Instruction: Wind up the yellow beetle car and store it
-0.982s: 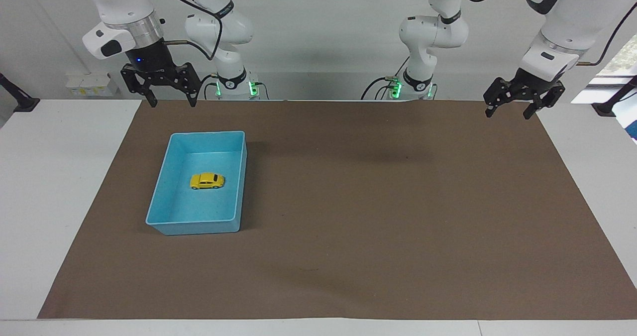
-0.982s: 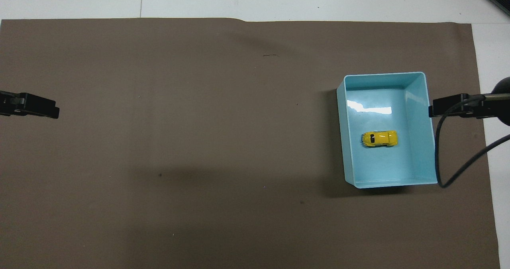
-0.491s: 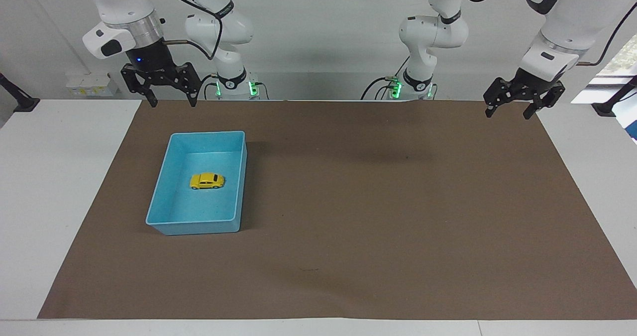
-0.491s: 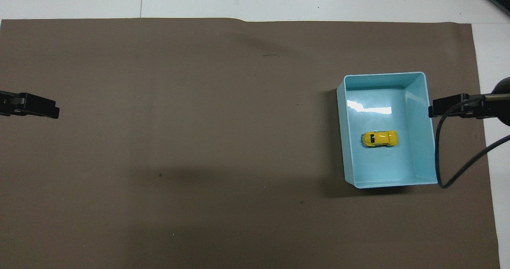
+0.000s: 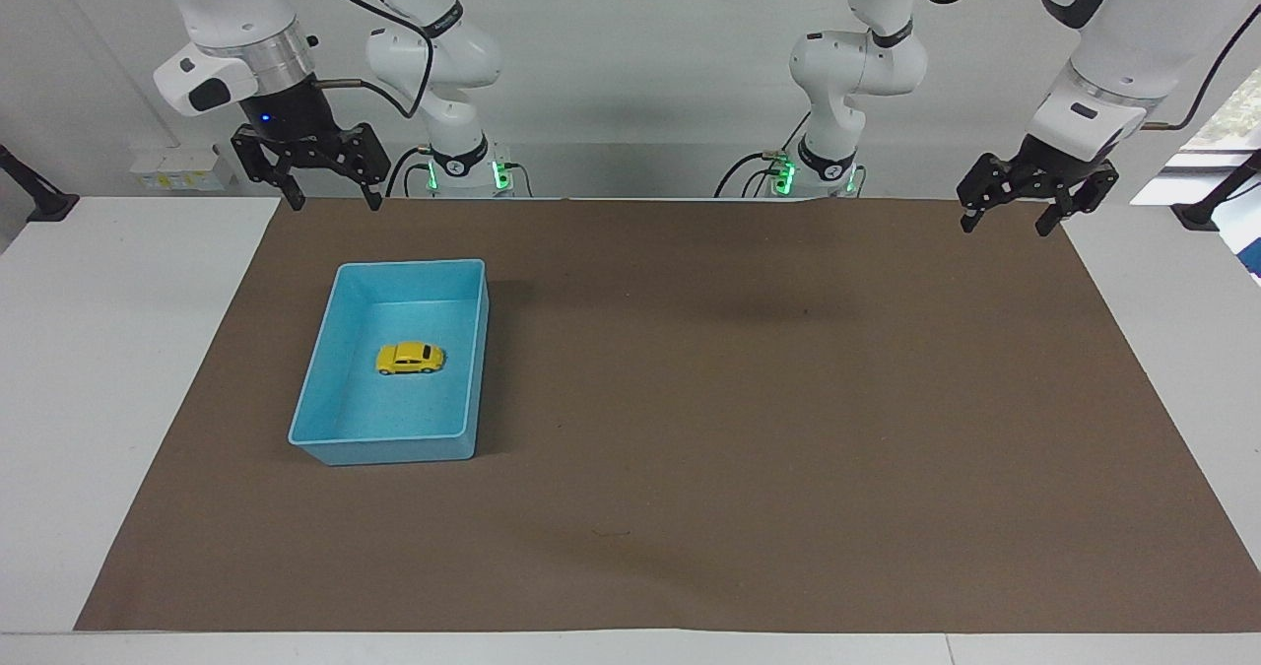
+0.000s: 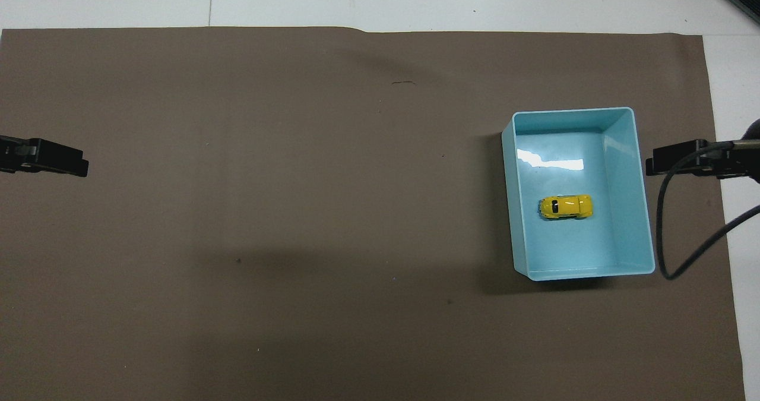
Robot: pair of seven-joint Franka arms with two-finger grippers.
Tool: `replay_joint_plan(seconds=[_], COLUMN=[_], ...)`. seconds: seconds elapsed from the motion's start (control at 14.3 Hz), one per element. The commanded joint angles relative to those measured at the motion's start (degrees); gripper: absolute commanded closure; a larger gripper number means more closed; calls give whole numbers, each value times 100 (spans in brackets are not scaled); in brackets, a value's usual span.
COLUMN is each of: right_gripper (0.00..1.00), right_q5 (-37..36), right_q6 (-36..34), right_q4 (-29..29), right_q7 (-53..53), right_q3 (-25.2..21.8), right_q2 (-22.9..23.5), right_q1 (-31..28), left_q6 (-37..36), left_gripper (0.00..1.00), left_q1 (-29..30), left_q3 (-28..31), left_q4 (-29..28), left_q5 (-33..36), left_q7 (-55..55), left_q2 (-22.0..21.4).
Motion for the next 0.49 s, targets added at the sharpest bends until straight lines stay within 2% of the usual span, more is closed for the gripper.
replay_joint_plan(seconds=[0.0,0.42], right_gripper=[0,0], right_q5=[149,149], right_q6=[-52,-79], right_q4=[54,54], right_q7=[-70,-79], right_q3=[-20,-47], right_q2=[-5,-14], right_q1=[-56,-56], left_q6=[-105,-105], left_gripper=[0,0], left_q1=[63,63], left_q3=[-51,-51], left_q4=[68,68], left_q5=[135,127], left_q7=[-60,-60], left_q2=[19,19])
